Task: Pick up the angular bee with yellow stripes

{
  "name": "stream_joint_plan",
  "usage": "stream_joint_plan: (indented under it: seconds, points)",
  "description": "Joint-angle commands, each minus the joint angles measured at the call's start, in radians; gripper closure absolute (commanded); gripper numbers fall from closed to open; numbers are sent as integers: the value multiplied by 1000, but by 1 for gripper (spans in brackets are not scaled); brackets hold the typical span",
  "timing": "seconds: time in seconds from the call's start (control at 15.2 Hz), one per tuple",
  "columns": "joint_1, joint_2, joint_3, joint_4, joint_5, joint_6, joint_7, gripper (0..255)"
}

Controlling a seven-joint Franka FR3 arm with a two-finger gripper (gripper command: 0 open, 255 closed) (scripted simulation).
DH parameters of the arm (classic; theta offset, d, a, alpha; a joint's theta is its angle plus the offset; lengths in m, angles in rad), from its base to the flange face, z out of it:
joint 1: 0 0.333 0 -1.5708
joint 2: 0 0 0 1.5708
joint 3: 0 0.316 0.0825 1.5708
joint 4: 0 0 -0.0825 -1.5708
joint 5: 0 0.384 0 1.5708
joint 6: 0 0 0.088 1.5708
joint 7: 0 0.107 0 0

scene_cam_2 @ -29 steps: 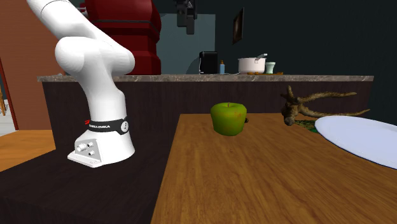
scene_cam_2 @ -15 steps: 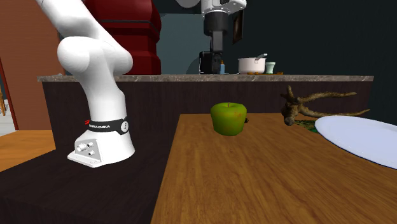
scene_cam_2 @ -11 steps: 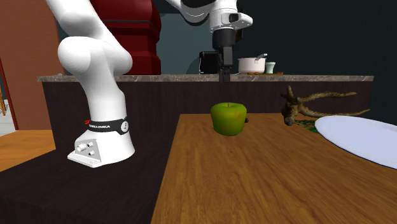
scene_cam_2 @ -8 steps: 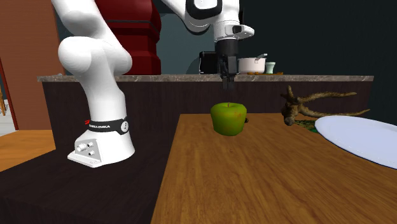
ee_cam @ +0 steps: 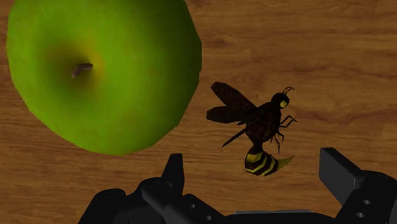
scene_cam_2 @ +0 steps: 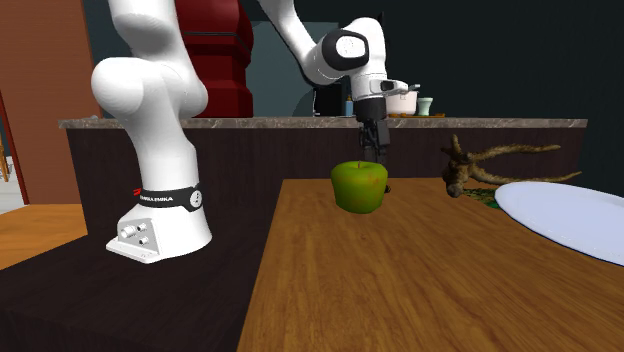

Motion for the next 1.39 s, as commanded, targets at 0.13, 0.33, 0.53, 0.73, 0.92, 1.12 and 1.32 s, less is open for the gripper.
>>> stream_joint_plan:
  seconds: [0.13,0.33,0.53,0.73,0.92,1.12,1.32]
  points:
    - [4,116,18,43,-119,62,97,0]
    - [6,154,11,38,-160,98,130,0]
    - [8,193,2,36,-205,132,167,0]
    - [10,201,0,38,-214,137,175,255]
    - [10,202,-1,38,-214,137,175,255]
    - [10,202,-1,38,-214,137,175,255]
    - [10,201,-1,36,-214,138,175,255]
